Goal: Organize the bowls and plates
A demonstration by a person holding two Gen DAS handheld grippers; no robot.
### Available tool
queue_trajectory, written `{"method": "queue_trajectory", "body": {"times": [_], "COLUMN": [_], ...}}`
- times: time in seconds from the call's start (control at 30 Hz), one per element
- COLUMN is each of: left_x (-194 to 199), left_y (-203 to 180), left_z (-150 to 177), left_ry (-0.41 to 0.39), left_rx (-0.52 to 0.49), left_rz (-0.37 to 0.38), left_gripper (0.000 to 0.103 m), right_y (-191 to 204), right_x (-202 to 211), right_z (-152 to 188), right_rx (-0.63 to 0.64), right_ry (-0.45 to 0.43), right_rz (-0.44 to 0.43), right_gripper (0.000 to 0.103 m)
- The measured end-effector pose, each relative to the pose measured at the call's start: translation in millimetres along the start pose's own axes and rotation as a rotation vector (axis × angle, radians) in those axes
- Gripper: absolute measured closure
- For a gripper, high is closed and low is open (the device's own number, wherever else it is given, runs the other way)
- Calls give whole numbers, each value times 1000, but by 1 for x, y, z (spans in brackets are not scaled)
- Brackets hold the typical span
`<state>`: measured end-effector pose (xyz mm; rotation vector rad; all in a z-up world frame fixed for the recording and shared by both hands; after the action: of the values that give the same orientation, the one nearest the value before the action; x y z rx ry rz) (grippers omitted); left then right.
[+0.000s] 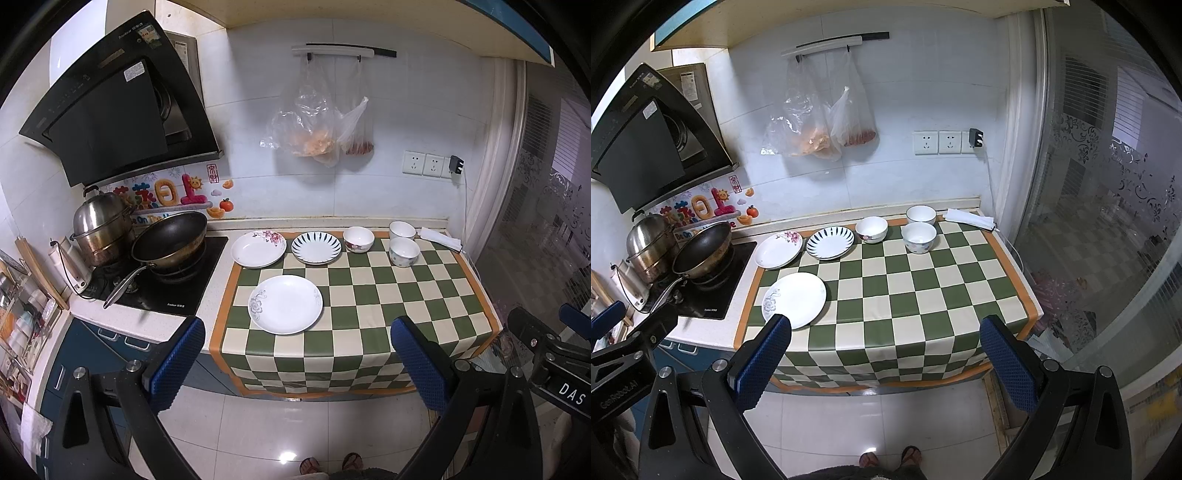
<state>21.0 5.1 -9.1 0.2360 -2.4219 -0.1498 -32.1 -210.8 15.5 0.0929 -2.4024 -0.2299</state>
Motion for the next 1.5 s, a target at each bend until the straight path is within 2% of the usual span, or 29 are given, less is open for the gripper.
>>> {"method": "queue_trajectory", "body": {"times": [1.4,1.5], "left_x": [0,-6], "left_y": [4,4], "left_z": [-3,-6], "left_ry": [0,4], "left_rx": [3,6], "left_rz": [-1,-21], "left_gripper": [0,0], "right_y": [8,6], "right_x": [-7,-13], "right_z": [-2,0], "right_rx": [-8,-16], "right_ry": [0,4], "right_rz": [-16,-26], "right_gripper": [0,0]}}
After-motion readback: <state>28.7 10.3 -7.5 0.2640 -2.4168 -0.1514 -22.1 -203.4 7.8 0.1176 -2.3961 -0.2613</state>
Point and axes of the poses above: each gripper's, at about its wrist camera, not at the fingertips, and x roughly against the way its jaws point, y to its left, z to its underside, the point moved 2 cm from there along -x, roughly the way its jaws point, and after that the axes turned 12 degrees about -z, right-handed, at the moved point
